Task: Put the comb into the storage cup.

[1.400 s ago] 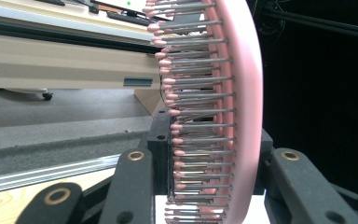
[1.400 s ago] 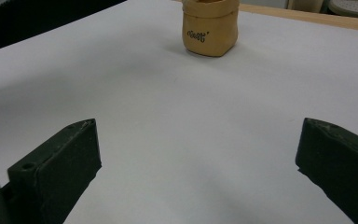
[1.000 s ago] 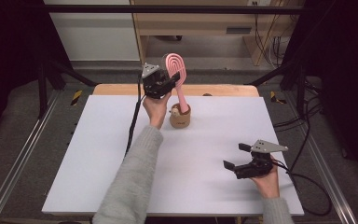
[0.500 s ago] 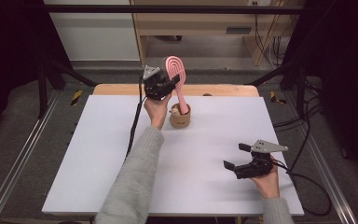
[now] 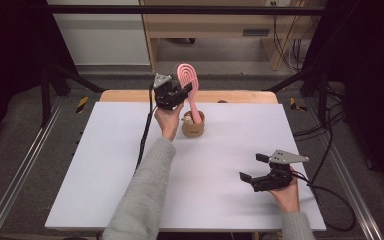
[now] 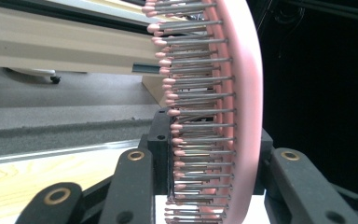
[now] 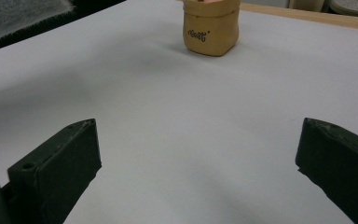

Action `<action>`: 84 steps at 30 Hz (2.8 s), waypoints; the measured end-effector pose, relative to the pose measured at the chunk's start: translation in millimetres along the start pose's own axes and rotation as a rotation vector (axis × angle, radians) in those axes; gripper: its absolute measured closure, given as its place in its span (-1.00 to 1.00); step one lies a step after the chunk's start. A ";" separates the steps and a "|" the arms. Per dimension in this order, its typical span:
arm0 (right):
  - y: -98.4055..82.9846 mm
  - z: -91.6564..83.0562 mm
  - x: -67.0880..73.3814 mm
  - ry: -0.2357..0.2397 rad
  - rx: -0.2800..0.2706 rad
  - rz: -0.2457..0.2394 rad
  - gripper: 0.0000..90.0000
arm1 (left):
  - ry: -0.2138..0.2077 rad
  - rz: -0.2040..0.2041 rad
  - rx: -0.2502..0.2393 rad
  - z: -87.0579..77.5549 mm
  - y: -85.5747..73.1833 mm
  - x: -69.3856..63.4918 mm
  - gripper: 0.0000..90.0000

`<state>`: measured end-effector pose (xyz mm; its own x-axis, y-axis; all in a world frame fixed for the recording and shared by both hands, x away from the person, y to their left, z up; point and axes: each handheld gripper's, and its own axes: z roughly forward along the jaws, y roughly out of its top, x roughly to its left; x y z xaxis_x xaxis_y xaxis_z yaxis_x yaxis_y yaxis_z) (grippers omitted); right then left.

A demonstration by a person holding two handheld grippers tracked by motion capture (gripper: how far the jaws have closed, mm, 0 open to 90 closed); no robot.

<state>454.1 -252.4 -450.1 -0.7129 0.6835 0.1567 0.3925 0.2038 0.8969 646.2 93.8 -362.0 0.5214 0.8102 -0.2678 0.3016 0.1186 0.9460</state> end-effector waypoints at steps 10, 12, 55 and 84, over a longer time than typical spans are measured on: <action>0.0 0.2 0.0 0.000 0.001 0.000 -1.00 | -0.008 -0.006 -0.004 -0.6 -6.8 1.0 0.42; -0.1 0.4 0.1 0.001 0.001 0.000 -1.00 | -0.009 -0.010 -0.001 -0.7 -8.6 1.7 0.42; -0.7 2.4 0.5 0.002 0.011 0.002 -1.00 | 0.007 -0.063 0.005 -12.0 -38.5 23.5 0.42; -0.8 3.2 0.8 0.003 0.010 0.006 -1.00 | 0.020 -0.074 -0.008 -21.4 -43.5 30.6 0.37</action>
<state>455.1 -249.8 -451.9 -0.7124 0.6825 0.1635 0.4028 0.2069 0.8916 632.0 125.6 -407.4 0.4816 0.8104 -0.3336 0.3324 0.1834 0.9252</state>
